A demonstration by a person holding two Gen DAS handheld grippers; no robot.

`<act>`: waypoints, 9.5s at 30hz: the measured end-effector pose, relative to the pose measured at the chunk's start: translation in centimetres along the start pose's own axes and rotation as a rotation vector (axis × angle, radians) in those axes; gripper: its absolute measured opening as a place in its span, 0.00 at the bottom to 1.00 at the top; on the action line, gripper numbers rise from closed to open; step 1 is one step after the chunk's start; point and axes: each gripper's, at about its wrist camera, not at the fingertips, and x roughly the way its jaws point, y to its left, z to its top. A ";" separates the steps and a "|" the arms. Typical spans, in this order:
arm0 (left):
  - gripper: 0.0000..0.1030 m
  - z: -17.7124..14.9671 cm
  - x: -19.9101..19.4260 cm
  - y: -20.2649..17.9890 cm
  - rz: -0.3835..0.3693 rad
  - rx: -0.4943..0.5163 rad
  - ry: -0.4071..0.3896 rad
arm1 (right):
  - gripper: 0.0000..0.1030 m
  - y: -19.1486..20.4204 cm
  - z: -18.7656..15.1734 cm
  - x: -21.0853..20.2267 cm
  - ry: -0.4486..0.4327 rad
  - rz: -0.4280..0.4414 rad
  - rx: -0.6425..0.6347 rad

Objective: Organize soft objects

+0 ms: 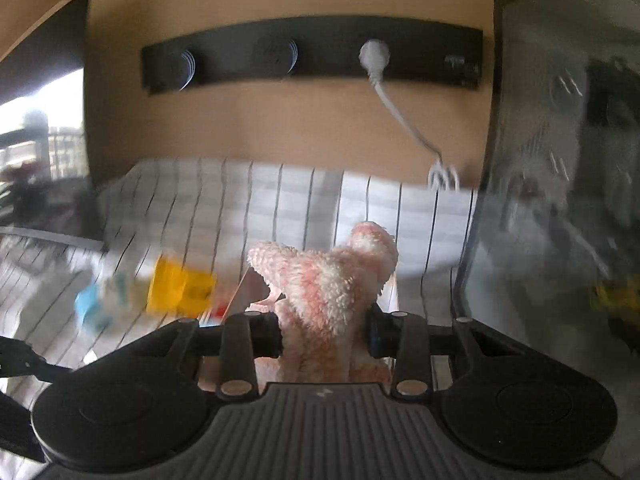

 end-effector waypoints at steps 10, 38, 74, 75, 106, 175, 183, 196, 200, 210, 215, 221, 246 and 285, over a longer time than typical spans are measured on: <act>0.71 6.3 4.1 -0.1 -0.053 -0.093 -0.037 | 0.35 -0.9 4.0 17.1 0.259 0.136 0.170; 0.80 9.8 23.3 -1.2 0.065 -0.159 0.163 | 0.66 -3.7 0.2 5.6 0.030 -0.132 0.107; 0.79 4.4 19.1 7.9 0.191 -0.281 0.099 | 0.66 6.0 -12.4 -4.1 0.218 -0.157 -0.093; 0.81 4.8 19.5 7.9 0.188 -0.279 0.107 | 0.66 5.7 -12.7 -4.3 0.227 -0.166 -0.088; 0.19 -9.4 -1.7 11.4 0.188 -0.370 0.146 | 0.55 13.6 -8.4 3.6 0.168 0.087 -0.238; 0.38 -6.7 8.7 -5.0 0.102 0.144 0.343 | 0.53 -0.3 -15.8 -0.2 0.289 0.113 -0.028; 0.66 -6.9 9.0 -5.9 0.071 0.168 0.341 | 0.59 -0.7 -17.6 -0.2 0.288 0.093 0.056; 0.90 -6.3 11.2 -3.8 0.086 0.164 0.357 | 0.89 1.1 -18.6 -0.1 0.249 0.079 -0.005; 0.89 -6.7 11.1 -4.3 0.106 0.179 0.335 | 1.00 1.4 -18.8 0.1 0.261 0.109 0.001; 0.58 -8.3 7.6 -3.4 0.135 0.099 0.285 | 0.84 1.3 -15.4 -0.3 0.253 0.139 -0.038; 0.57 -10.0 4.3 -2.6 0.135 0.026 0.273 | 0.84 4.3 -11.8 1.7 0.172 0.236 -0.035; 0.57 -10.5 0.3 -1.9 0.133 -0.010 0.233 | 0.66 9.8 -10.7 9.4 0.256 0.248 -0.069; 0.58 4.9 0.5 -7.4 -0.130 0.303 -0.051 | 0.14 2.3 -2.0 -12.7 -0.147 -0.062 -0.080; 0.73 7.6 16.8 -5.3 -0.110 0.168 -0.045 | 0.14 -2.8 -7.2 -5.8 0.031 -0.041 0.052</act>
